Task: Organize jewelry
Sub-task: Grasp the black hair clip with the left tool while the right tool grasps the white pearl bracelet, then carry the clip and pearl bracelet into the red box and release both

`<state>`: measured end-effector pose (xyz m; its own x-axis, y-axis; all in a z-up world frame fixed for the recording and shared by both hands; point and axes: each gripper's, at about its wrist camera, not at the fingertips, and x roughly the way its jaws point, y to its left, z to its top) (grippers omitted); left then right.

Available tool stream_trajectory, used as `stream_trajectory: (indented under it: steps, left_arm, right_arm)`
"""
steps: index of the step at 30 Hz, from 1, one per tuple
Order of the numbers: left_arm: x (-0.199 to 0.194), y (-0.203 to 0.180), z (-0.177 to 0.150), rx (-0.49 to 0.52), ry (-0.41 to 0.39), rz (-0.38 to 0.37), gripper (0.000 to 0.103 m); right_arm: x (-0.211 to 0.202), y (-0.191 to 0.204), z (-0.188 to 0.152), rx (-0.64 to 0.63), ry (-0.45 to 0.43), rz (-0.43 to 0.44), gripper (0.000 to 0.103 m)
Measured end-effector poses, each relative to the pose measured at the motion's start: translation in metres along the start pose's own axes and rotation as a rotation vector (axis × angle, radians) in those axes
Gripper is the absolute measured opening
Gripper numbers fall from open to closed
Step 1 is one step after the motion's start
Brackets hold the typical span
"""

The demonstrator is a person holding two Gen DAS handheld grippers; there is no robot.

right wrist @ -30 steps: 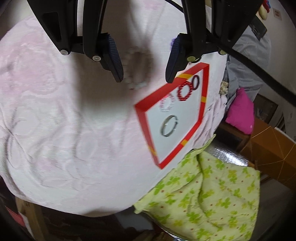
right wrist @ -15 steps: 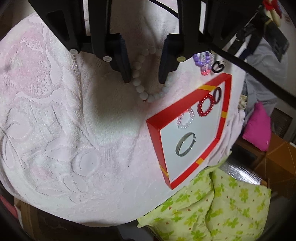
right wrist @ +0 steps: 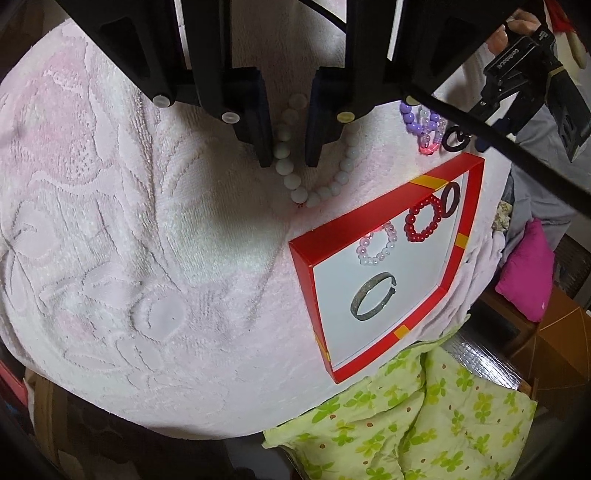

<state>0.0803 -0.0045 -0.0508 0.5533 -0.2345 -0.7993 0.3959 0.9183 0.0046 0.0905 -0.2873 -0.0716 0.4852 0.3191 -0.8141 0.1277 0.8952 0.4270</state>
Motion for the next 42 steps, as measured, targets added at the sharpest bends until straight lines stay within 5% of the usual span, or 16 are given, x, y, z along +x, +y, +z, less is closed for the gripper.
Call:
stream_trajectory:
  steps: [10, 15, 42]
  left_arm:
    - [0.007, -0.002, -0.006, 0.003, 0.039, -0.019, 0.019]
    - [0.002, 0.002, -0.007, -0.029, 0.03, -0.023, 0.01]
    - [-0.05, 0.018, -0.007, -0.106, -0.121, -0.013, 0.008]
  right_arm:
    - [0.0, -0.001, 0.0, 0.004, -0.005, 0.012, 0.02]
    - [-0.004, 0.004, -0.002, -0.023, -0.012, 0.035, 0.011]
    - [-0.042, 0.035, -0.003, -0.099, -0.149, 0.274, 0.011]
